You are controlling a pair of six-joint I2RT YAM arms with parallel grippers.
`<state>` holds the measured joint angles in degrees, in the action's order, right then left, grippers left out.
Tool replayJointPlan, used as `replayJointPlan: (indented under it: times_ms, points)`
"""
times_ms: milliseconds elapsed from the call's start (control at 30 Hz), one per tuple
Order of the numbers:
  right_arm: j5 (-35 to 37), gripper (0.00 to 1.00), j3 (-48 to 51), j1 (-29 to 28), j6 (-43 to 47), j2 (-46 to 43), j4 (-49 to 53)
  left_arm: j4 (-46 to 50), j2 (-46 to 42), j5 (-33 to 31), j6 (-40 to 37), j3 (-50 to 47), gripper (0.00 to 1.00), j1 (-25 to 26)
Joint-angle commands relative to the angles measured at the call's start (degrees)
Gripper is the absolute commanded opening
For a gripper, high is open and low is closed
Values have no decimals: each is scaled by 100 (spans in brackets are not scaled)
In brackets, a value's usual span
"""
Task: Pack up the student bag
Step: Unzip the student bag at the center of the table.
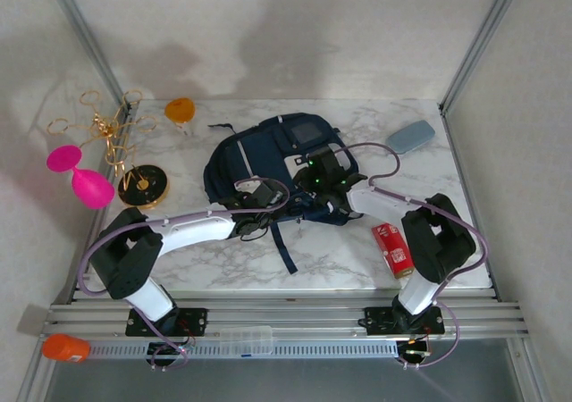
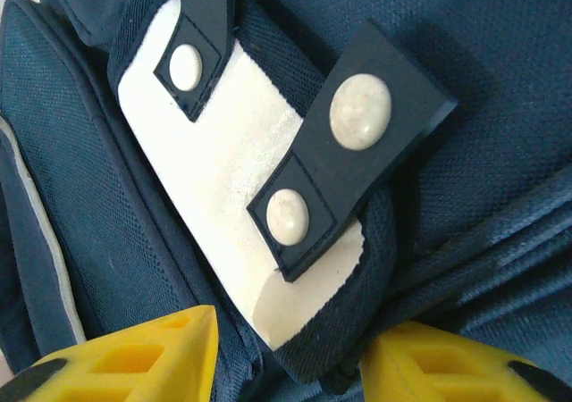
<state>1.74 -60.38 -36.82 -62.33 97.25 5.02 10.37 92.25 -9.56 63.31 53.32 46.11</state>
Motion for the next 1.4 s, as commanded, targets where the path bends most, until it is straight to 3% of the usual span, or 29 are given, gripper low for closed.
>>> replayJointPlan:
  times_ms: [0,100,233,467,700,900,1000,1200,1367]
  points:
    - [611,45,-340,-62,53,184,-23,109,133,-258,279,-136,39,-49]
    - [584,47,-388,-27,-25,449,-49,-1,135,-174,287,-207,38,-48]
    - [651,39,-490,-62,-87,745,-68,10,120,-160,320,-252,38,-40]
    - [660,1,-290,-39,-69,312,-450,-69,40,-66,342,-365,39,-23]
    - [-356,0,723,321,-741,-745,-1944,-678,-166,-603,-472,-537,40,-199]
    - [-395,0,827,406,-1090,-1112,-2267,-1635,-296,42,-1655,-520,39,-735]
    - [-361,0,921,408,-1328,-1253,-2444,-1561,-768,25,-1982,-454,40,-735]
    - [-250,0,1108,351,-1630,-1306,-2712,-90,-1413,-26,-873,-118,41,-408]
    - [-276,0,1090,337,-1786,-1338,-2644,607,-717,107,-439,722,39,319]
